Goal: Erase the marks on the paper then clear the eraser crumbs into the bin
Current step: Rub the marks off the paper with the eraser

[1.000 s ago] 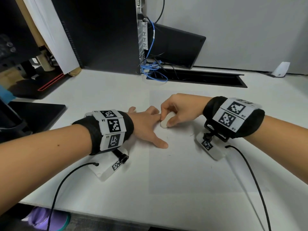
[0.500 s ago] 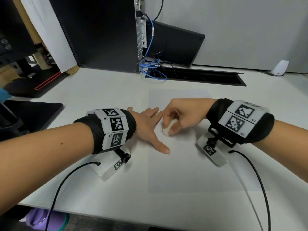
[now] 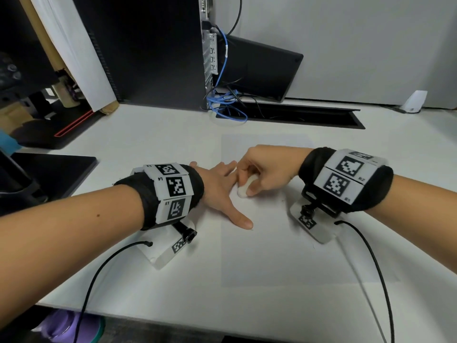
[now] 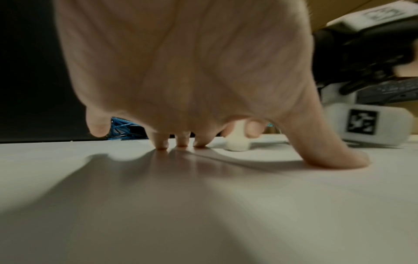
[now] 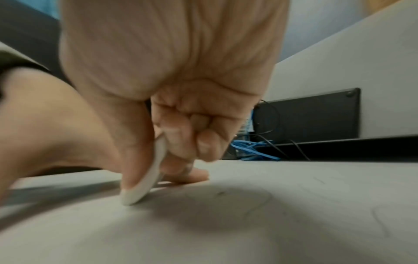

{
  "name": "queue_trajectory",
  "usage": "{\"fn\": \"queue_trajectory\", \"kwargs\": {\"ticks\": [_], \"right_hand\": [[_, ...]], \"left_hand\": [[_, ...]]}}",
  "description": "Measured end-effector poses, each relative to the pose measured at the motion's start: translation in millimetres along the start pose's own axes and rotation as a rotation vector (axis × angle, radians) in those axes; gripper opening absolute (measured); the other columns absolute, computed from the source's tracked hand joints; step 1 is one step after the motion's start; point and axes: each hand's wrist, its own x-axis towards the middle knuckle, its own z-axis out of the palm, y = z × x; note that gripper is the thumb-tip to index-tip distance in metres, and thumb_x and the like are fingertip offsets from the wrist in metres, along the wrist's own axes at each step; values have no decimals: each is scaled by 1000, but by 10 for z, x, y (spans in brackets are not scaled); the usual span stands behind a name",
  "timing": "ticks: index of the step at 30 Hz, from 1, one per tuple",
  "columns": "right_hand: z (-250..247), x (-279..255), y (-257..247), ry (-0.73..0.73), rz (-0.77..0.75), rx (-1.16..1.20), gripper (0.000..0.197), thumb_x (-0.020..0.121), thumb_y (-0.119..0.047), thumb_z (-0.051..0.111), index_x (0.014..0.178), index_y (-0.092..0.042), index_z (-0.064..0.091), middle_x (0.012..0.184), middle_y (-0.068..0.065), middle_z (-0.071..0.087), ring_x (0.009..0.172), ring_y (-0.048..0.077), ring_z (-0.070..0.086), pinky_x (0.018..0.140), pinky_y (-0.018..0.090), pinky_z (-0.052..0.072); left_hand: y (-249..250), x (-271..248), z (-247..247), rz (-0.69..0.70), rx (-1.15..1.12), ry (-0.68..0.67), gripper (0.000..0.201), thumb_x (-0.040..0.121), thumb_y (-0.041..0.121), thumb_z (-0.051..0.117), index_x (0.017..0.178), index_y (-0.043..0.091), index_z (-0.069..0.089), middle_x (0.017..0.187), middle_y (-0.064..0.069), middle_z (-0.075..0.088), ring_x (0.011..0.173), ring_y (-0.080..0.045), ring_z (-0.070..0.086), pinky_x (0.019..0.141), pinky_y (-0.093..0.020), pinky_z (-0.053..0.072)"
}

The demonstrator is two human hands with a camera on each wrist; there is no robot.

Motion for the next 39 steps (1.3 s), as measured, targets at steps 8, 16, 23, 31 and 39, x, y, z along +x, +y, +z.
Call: {"fn": "queue_trajectory", "kwargs": {"ticks": [8, 16, 23, 31, 39], "right_hand": [[53, -178, 35, -161, -26, 101, 7, 78, -14, 73, 82, -12, 67, 50, -23, 56, 49, -5, 48, 52, 4, 35], [5, -50, 64, -45, -37, 83, 6, 79, -9, 71, 81, -11, 66, 59, -16, 59, 54, -9, 52, 55, 1, 37], [-54, 8, 89, -89, -52, 55, 12, 77, -13, 73, 89, -10, 72, 83, -4, 66, 60, -14, 54, 62, -2, 38], [26, -248, 117, -178, -28, 56, 11, 79, -12, 71, 89, -9, 70, 86, 5, 72, 63, 4, 55, 65, 14, 44], [-141, 36, 300, 70, 87, 179, 12, 81, -19, 70, 89, -15, 62, 85, 20, 69, 52, 15, 56, 53, 16, 47]], "left_hand": [[46, -57, -18, -34, 29, -10, 120, 62, 81, 54, 145, 39, -20, 154, 16, -27, 145, -8, -16, 115, -55, -9], [54, -62, -22, -21, 29, -3, 117, 63, 81, 55, 145, 41, -17, 155, 17, -23, 146, -10, -13, 115, -57, -7], [48, -60, -19, -13, 23, -1, 118, 62, 81, 55, 145, 42, -19, 155, 15, -24, 146, -10, -16, 114, -57, -8], [54, -41, -11, -26, 44, 3, 122, 63, 81, 54, 145, 35, -22, 155, 14, -24, 145, -9, -16, 115, -55, -10], [-52, 29, -90, 71, 4, 206, 99, 68, 69, 64, 146, 34, 15, 140, 8, 28, 128, -17, 30, 103, -39, 25]]}}
